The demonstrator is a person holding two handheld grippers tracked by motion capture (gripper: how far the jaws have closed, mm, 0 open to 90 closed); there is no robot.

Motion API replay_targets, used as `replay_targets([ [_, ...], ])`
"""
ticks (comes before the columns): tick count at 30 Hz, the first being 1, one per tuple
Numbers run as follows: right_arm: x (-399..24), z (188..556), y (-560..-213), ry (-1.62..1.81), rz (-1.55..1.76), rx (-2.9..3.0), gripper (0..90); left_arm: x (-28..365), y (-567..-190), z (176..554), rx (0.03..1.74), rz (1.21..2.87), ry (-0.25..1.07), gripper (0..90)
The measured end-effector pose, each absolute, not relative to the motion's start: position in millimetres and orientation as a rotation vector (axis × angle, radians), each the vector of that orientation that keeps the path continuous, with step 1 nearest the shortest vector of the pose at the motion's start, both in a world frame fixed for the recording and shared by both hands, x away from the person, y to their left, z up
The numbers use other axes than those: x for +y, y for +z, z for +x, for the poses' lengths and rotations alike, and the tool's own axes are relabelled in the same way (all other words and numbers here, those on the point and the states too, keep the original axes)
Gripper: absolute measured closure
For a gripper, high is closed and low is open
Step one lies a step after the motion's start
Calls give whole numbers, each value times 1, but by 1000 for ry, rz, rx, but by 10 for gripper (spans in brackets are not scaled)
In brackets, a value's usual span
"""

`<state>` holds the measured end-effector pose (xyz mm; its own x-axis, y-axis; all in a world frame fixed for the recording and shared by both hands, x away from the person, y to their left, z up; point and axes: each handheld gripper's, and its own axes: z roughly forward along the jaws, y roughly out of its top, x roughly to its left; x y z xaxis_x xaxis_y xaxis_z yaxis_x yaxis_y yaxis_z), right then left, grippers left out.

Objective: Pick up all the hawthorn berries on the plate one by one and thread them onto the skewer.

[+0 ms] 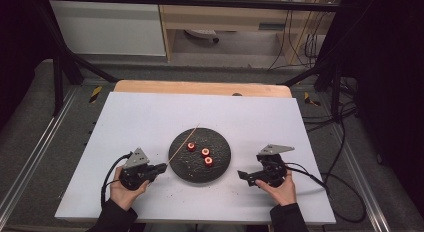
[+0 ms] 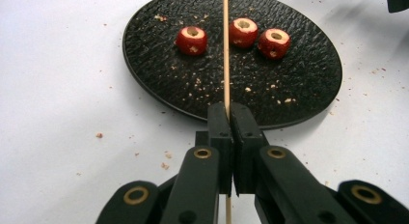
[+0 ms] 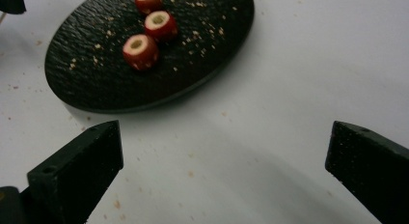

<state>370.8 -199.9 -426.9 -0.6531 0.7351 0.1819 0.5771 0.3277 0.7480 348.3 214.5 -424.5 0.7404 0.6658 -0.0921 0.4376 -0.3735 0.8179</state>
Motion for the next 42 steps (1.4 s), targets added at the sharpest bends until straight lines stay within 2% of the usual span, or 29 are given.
replay_targets([
  [11, -143, 385, -406, 1161, 1127, 2465, 20, 216, -423, 346, 820, 2026, 313, 878],
  [19, -116, 397, -397, 1046, 1163, 2511, 65, 214, -424, 346, 811, 2033, 313, 878],
  [27, -93, 405, -403, 945, 1155, 2551, 218, 214, -426, 348, 816, 2046, 317, 878],
  [42, -71, 421, -410, 882, 1342, 2591, 461, 214, -427, 348, 813, 2058, 326, 878],
])
